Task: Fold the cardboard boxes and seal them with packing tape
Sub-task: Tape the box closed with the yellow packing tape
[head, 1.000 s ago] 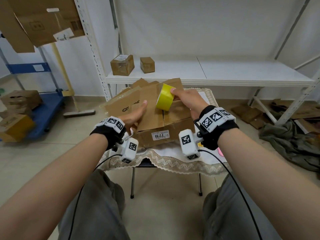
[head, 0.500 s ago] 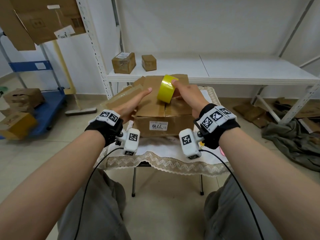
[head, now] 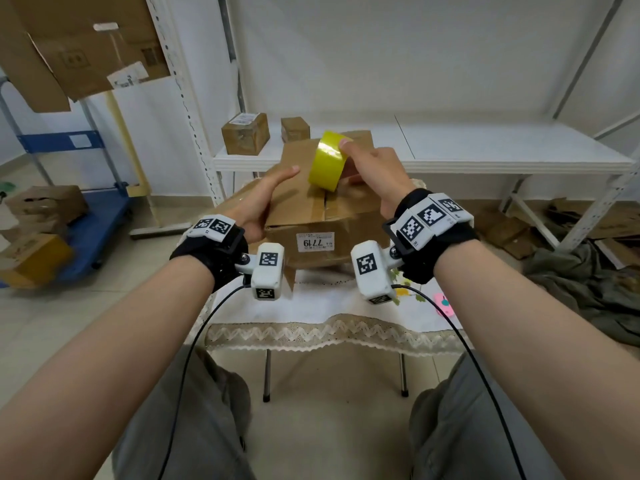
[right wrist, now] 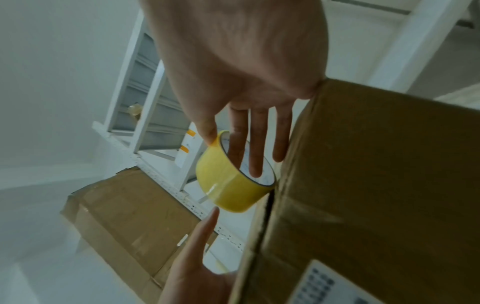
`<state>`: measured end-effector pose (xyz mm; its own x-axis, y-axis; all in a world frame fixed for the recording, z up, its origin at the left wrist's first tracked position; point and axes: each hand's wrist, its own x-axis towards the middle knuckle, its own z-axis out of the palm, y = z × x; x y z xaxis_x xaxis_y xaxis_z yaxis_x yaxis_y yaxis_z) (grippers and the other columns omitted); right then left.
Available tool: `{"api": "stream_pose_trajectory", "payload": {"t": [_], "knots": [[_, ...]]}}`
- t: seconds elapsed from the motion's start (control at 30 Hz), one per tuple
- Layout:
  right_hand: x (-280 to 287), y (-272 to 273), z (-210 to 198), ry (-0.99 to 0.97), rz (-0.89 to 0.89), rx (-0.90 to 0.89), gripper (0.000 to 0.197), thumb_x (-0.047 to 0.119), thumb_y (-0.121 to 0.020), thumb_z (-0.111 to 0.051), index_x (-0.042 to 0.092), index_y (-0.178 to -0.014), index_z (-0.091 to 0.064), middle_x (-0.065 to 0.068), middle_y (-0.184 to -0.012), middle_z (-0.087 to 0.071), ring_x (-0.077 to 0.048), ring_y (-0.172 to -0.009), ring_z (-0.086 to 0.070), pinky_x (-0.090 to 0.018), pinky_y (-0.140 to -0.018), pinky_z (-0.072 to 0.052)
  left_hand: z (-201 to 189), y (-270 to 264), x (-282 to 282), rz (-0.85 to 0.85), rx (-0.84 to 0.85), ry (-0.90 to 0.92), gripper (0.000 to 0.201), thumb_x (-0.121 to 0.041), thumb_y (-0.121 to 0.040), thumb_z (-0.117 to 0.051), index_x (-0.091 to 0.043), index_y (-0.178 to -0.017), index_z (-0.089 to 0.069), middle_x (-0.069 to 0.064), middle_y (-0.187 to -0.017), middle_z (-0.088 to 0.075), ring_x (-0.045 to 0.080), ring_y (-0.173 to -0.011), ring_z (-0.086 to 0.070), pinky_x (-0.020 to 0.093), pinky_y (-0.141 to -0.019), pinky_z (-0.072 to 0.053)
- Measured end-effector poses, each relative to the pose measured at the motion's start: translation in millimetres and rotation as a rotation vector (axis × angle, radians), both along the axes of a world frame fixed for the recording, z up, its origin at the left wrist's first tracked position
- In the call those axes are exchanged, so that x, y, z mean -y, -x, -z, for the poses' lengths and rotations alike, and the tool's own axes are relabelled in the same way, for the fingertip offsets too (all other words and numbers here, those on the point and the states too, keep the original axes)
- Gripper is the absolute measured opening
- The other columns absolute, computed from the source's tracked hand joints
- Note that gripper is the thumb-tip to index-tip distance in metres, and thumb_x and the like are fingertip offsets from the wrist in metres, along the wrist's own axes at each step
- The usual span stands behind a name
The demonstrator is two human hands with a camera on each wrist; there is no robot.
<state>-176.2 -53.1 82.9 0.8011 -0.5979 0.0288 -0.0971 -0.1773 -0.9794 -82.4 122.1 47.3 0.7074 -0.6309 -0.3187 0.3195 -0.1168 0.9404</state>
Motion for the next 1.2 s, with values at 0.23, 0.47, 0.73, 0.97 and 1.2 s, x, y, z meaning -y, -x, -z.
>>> {"api": "stream_pose_trajectory", "payload": {"t": [0.23, 0.47, 0.73, 0.97, 1.2], "knots": [[4.3, 14.9, 28.7, -0.030, 0.025, -0.133, 0.066, 0.080, -0.067, -0.064, 0.018, -0.081, -0.081, -0.004, -0.134, -0.059, -0.022, -0.127, -0.048, -0.035, -0.094, -0.030, 15.3, 6.4, 4.2, -0.062, 0.029, -0.080, 0.059, -0.060, -0.080, -0.070, -0.032, -0.130, -0.056, 0.002, -0.132, -0.062, 0.023, -0.121, -0.059, 0.044, -0.097, -0.050], [11.2, 21.7, 25.7, -0.064, -0.014, -0.179, 0.067, 0.074, -0.070, -0.071, 0.016, -0.102, -0.077, -0.003, -0.151, -0.044, -0.015, -0.125, -0.038, -0.036, -0.094, -0.022, 19.4, 6.6, 1.8, -0.112, -0.075, -0.120, 0.084, -0.078, -0.071, -0.065, -0.018, -0.129, -0.056, 0.007, -0.129, -0.062, 0.025, -0.117, -0.060, 0.046, -0.101, -0.049], [9.7, 28.1, 21.4, -0.037, -0.082, -0.225, 0.072, 0.074, -0.081, -0.061, 0.016, -0.122, -0.070, -0.002, -0.150, -0.047, -0.021, -0.142, -0.034, -0.038, -0.099, -0.025, 37.4, 14.7, -9.2, -0.122, -0.181, -0.145, 0.084, -0.082, -0.074, -0.057, -0.018, -0.128, -0.060, 0.018, -0.126, -0.066, 0.037, -0.113, -0.064, 0.047, -0.075, -0.058], [11.3, 23.8, 17.5, -0.067, -0.054, -0.193, 0.069, 0.071, -0.081, -0.064, 0.014, -0.119, -0.070, 0.004, -0.117, -0.051, -0.013, -0.120, -0.037, -0.034, -0.093, -0.022, 19.2, 20.0, -14.3, -0.064, -0.158, -0.153, 0.094, -0.086, -0.067, -0.058, -0.019, -0.132, -0.055, 0.016, -0.129, -0.064, 0.033, -0.110, -0.064, 0.043, -0.076, -0.056], [14.3, 20.5, 29.9, -0.096, -0.017, -0.169, 0.078, 0.075, -0.080, -0.062, 0.012, -0.125, -0.068, 0.001, -0.136, -0.054, -0.019, -0.135, -0.039, -0.033, -0.095, -0.024, 32.0, 48.9, -23.0, -0.302, -0.195, -0.169, 0.098, -0.081, -0.070, -0.064, -0.017, -0.142, -0.043, 0.015, -0.128, -0.056, 0.031, -0.102, -0.063, 0.038, -0.055, -0.058]]}}
